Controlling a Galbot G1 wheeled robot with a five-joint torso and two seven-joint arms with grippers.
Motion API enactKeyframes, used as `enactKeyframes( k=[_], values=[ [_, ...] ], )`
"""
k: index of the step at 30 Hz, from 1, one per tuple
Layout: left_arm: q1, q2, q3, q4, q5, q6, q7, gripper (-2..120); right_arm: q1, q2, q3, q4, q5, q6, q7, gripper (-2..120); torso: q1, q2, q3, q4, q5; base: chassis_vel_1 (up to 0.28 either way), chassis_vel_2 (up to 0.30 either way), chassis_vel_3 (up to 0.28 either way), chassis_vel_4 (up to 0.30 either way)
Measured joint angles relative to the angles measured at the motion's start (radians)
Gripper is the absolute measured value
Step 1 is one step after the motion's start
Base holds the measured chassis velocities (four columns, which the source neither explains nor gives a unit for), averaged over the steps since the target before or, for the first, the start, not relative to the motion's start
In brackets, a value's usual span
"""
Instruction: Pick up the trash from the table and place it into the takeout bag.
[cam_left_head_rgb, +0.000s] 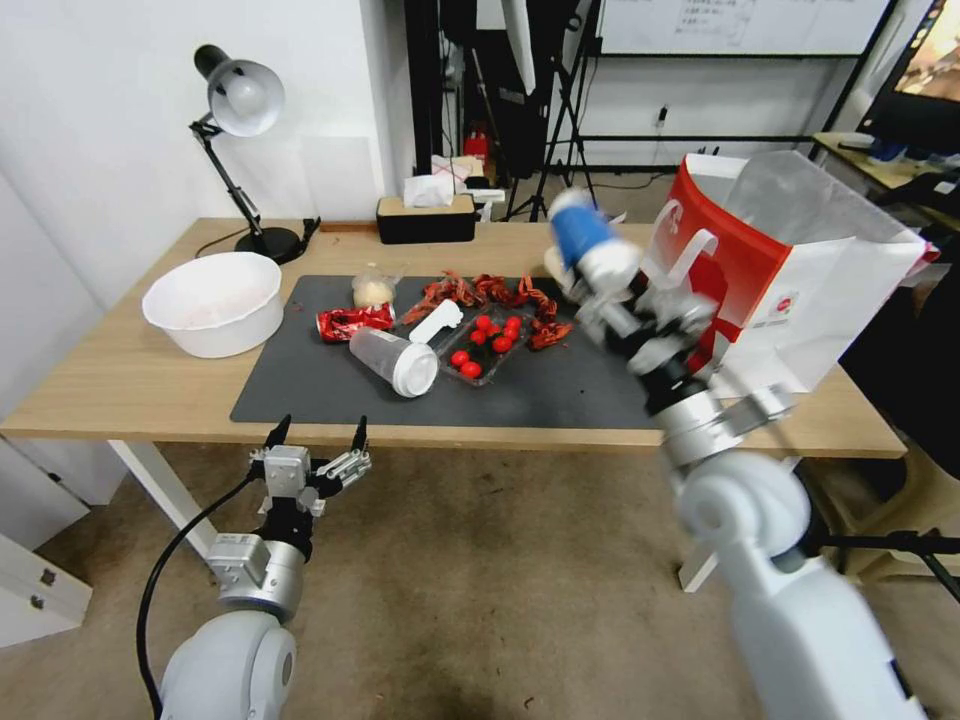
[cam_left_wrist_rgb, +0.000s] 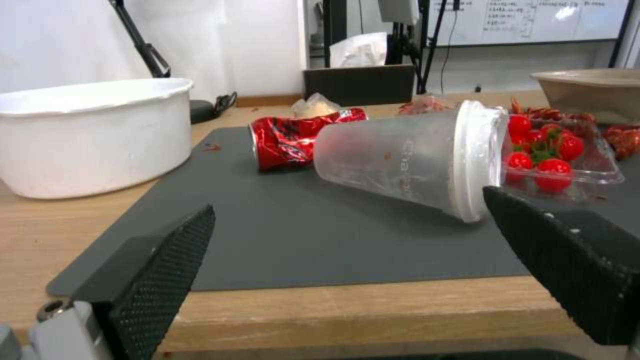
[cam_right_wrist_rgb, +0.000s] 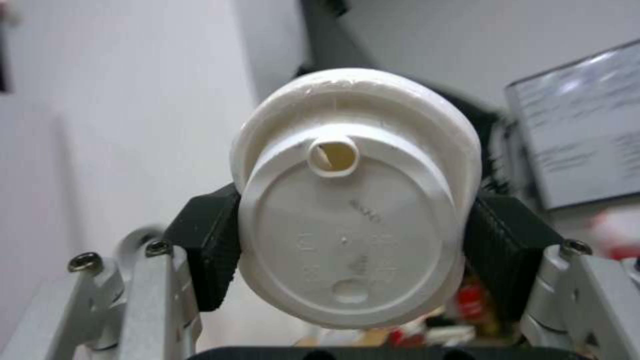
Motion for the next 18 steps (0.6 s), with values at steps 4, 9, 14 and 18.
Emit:
enactKeyframes(
  k=[4,9,14,18],
  values=[
    [0.003,-0.001,0.000,-0.002,0.005,-0.005,0.000,100,0.050,-0.053,0.109,-0.007,0.052,-0.072,0.132,67,0.000,0.000,0.000,-0.0002,-0.0002,0.000,0.000,0.000,0.000],
    [0.003,-0.002,0.002,0.000,0.016,-0.009,0.000,100,0.087,-0.102,0.174,-0.045,0.120,-0.135,0.269,67,0.000,0.000,0.000,-0.0002,-0.0001,0.000,0.000,0.000,0.000],
    [0.003,-0.009,0.014,0.002,0.031,-0.010,0.001,100,0.147,-0.144,0.170,-0.115,0.157,-0.224,0.471,67,0.000,0.000,0.000,-0.0002,0.0000,0.000,0.000,0.000,0.000],
    [0.005,-0.012,0.016,0.002,0.039,-0.013,0.002,100,0.181,-0.145,0.133,-0.150,0.176,-0.264,0.546,67,0.000,0.000,0.000,0.0001,0.0000,0.000,0.000,0.000,0.000]
  ],
)
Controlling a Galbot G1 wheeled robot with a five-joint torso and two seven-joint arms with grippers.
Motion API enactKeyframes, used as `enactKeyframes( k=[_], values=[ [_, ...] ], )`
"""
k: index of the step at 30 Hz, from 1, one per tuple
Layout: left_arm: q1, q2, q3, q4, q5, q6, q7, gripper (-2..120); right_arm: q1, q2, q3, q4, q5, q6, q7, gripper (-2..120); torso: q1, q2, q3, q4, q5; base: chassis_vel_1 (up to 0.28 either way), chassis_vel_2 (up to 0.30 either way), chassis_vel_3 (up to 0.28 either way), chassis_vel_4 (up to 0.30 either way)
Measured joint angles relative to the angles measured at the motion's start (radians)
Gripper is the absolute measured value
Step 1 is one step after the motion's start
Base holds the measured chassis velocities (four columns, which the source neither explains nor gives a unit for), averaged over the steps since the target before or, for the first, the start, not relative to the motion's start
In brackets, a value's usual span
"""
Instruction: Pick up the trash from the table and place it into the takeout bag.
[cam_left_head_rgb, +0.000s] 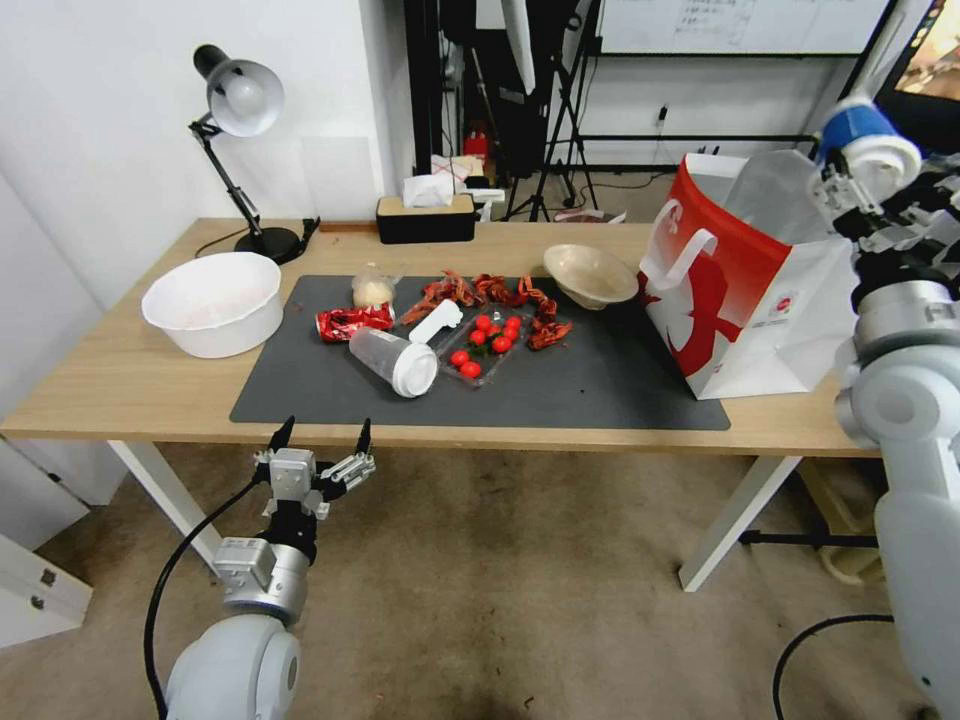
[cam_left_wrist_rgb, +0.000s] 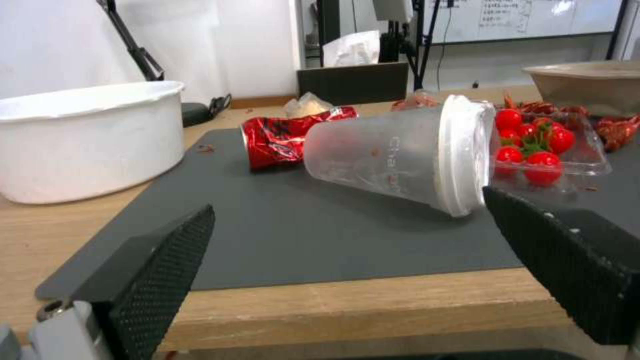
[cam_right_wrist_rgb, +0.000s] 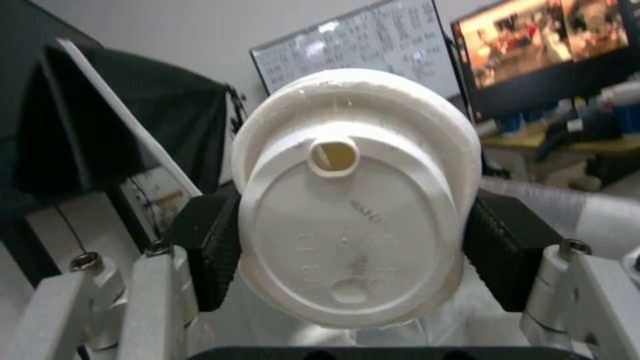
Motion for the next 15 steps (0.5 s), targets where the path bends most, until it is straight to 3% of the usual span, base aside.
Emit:
enactKeyframes(
  k=[5,10,12,15],
  values=[
    [0.003,0.000,-0.005,0.000,0.003,-0.003,0.000,100,0.027,0.017,-0.025,-0.016,0.022,-0.026,0.028,71,0.000,0.000,0.000,0.0000,0.0000,0.000,0.000,0.000,0.000],
    [0.003,-0.002,-0.006,0.003,0.006,-0.005,0.000,100,0.039,0.020,-0.029,-0.024,0.028,-0.031,0.030,86,0.000,0.000,0.000,-0.0002,-0.0001,0.000,0.000,0.000,0.000],
    [0.002,-0.004,-0.005,0.006,0.008,-0.006,0.001,100,0.043,0.017,-0.026,-0.029,0.031,-0.033,0.032,97,0.000,0.000,0.000,-0.0002,-0.0001,0.000,0.000,0.000,0.000],
    [0.001,-0.005,-0.004,0.008,0.009,-0.006,0.001,100,0.043,0.013,-0.021,-0.032,0.033,-0.035,0.039,100,0.000,0.000,0.000,-0.0003,0.0000,0.000,0.000,0.000,0.000]
  ],
)
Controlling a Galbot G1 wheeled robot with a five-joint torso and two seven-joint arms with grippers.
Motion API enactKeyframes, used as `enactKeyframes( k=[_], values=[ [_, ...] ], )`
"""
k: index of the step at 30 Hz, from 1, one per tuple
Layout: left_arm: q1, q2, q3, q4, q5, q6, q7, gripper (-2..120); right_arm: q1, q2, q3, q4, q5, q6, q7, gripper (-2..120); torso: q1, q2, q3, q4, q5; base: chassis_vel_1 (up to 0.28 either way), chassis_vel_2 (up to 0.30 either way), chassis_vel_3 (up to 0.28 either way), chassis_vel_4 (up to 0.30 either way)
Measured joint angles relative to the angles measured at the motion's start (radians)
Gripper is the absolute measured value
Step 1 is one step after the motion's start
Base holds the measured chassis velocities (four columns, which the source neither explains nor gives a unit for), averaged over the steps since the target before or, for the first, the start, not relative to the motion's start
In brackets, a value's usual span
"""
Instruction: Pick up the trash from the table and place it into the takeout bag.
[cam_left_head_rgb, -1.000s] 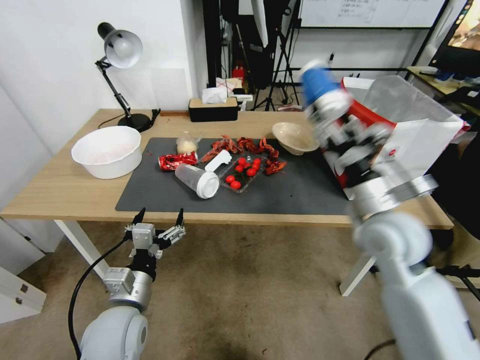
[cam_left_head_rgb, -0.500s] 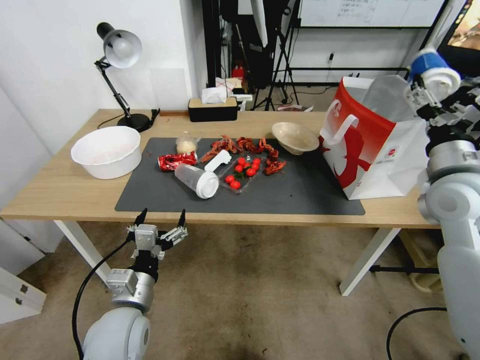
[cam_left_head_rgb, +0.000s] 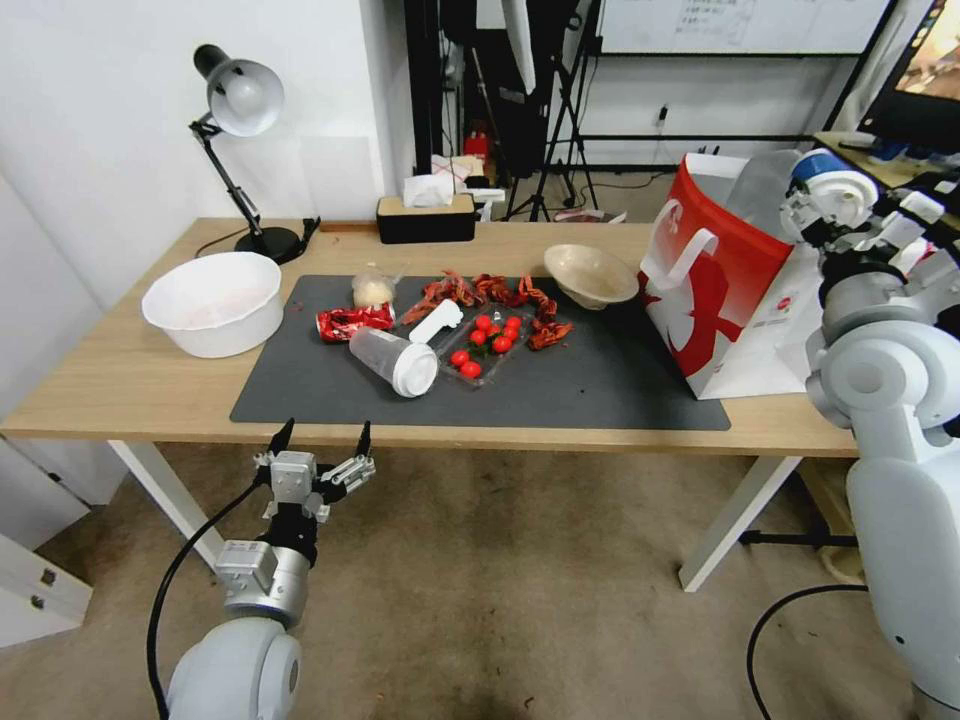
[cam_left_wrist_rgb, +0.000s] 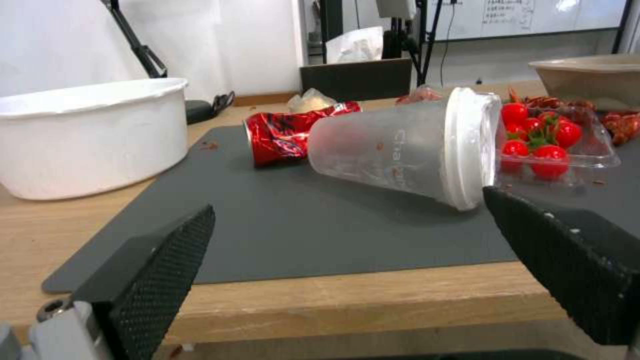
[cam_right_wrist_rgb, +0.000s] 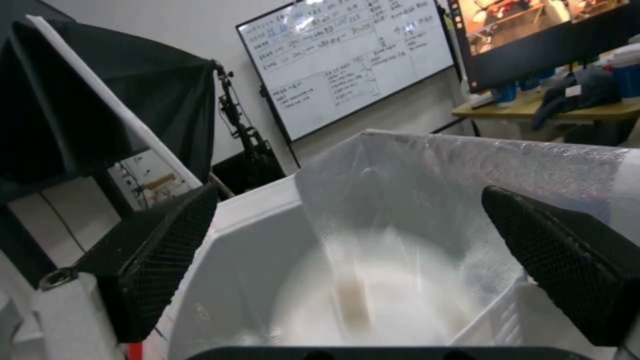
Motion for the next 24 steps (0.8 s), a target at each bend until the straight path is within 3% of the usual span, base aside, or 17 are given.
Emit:
enactKeyframes(
  k=[7,13,16,18,19,22,24],
  values=[
    [-0.002,0.000,0.001,0.002,0.001,0.000,0.000,100,0.007,-0.005,0.003,-0.006,0.002,0.016,-0.009,100,0.000,0.000,0.000,0.0001,0.0001,0.000,0.000,0.000,0.000],
    [-0.002,0.000,0.001,0.002,0.001,0.000,0.000,100,0.005,-0.013,0.008,0.030,0.049,0.125,-0.129,100,0.000,0.000,0.000,0.0001,0.0000,0.000,0.000,0.000,0.000],
    [-0.003,0.001,0.000,0.003,0.001,0.001,0.000,100,-0.017,-0.022,0.009,0.082,0.084,0.200,-0.236,100,0.000,0.000,0.000,0.0003,-0.0003,0.000,0.000,0.000,0.000],
    [-0.004,0.002,0.000,0.004,0.000,0.001,0.000,100,-0.085,-0.037,0.006,0.151,0.095,0.264,-0.378,100,0.000,0.000,0.000,0.0001,-0.0002,0.000,0.000,0.000,0.000],
    [-0.004,0.002,0.000,0.004,0.000,0.001,0.000,100,-0.085,-0.037,0.006,0.151,0.095,0.264,-0.378,100,0.000,0.000,0.000,0.0001,-0.0002,0.000,0.000,0.000,0.000],
    [-0.005,0.002,-0.001,0.003,-0.001,0.004,0.003,100,-0.284,-0.060,-0.003,0.244,0.014,0.325,-0.572,100,0.000,0.000,0.000,0.0003,-0.0003,0.000,0.000,0.000,0.000],
    [-0.005,0.002,-0.001,0.002,-0.003,0.004,0.003,100,-0.367,-0.062,-0.012,0.260,-0.045,0.337,-0.606,100,0.000,0.000,0.000,-0.0002,0.0002,0.000,0.000,0.000,0.000]
  ],
)
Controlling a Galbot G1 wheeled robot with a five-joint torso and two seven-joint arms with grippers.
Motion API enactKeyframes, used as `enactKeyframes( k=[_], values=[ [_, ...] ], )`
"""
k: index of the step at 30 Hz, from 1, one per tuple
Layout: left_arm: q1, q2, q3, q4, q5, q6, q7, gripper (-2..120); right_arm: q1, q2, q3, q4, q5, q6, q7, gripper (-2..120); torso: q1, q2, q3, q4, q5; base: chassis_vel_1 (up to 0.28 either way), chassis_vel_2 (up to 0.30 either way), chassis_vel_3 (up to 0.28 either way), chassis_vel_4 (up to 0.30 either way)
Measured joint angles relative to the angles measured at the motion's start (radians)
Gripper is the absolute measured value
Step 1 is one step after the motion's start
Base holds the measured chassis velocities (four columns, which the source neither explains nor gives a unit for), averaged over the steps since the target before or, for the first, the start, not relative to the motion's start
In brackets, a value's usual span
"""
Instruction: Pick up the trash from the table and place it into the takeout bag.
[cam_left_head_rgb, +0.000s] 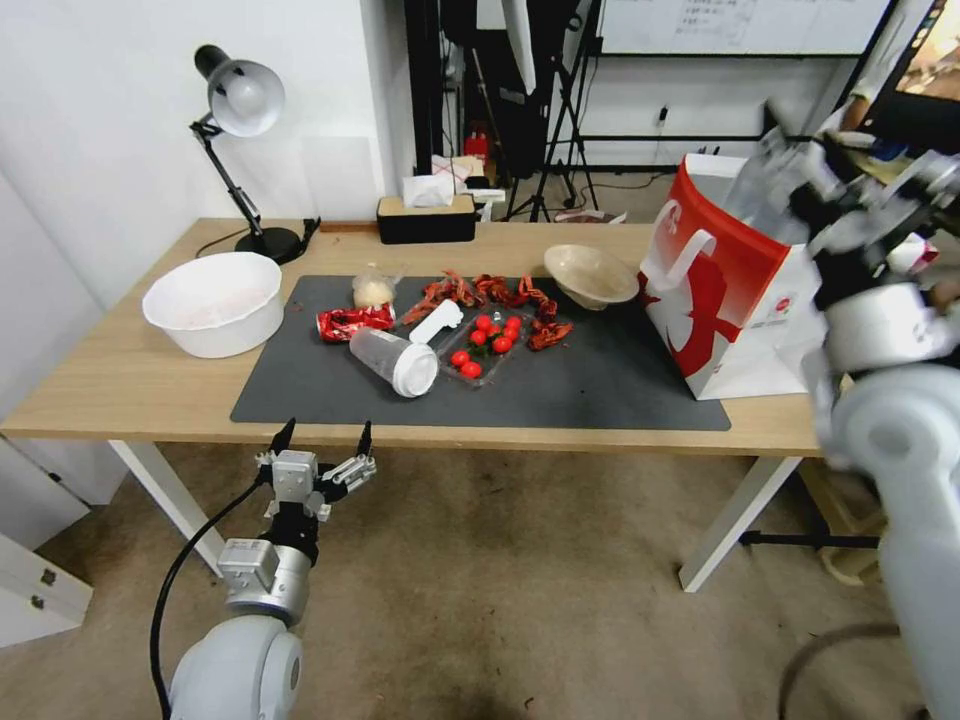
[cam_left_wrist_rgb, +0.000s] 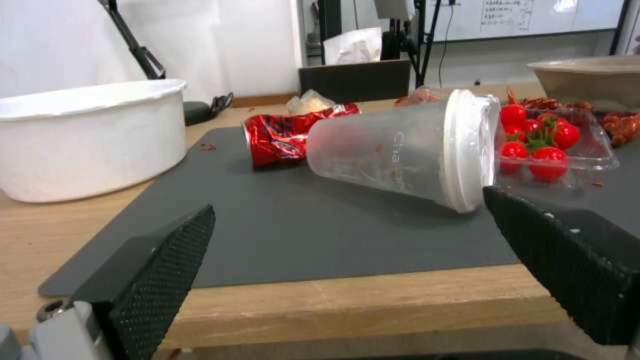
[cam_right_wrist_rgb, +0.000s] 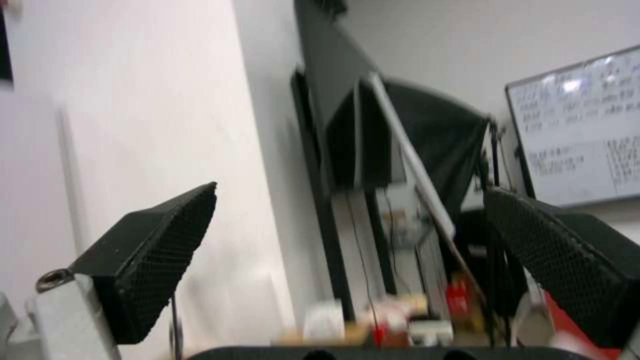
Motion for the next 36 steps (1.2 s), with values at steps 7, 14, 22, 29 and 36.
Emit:
enactKeyframes(
  k=[7,14,22,29,36],
  values=[
    [-0.003,0.005,0.001,0.000,-0.013,0.000,0.000,100,-0.182,0.041,-0.021,0.031,-0.249,0.059,-0.024,100,0.000,0.000,0.000,0.0004,-0.0002,0.000,0.000,0.000,0.000],
    [-0.006,0.026,-0.003,-0.001,-0.038,0.000,0.000,100,-0.388,0.125,-0.057,0.023,-0.480,0.119,0.036,100,0.000,0.000,0.000,0.0002,-0.0002,0.000,0.000,0.000,0.000],
    [-0.007,0.031,-0.004,0.002,-0.049,0.000,0.000,100,-0.519,0.191,-0.122,-0.041,-0.636,0.200,0.096,100,0.000,0.000,0.000,0.0004,-0.0003,0.000,0.000,0.000,0.000],
    [-0.005,0.029,-0.009,0.003,-0.055,0.000,-0.001,100,-0.583,0.239,-0.184,-0.144,-0.679,0.261,0.132,100,0.000,0.000,0.000,0.0002,-0.0002,0.000,0.000,0.000,0.000],
    [-0.005,0.025,-0.009,0.003,-0.056,-0.001,-0.002,100,-0.579,0.261,-0.217,-0.260,-0.679,0.307,0.132,100,0.000,0.000,0.000,0.0003,-0.0001,0.000,0.000,0.000,0.000]
  ],
)
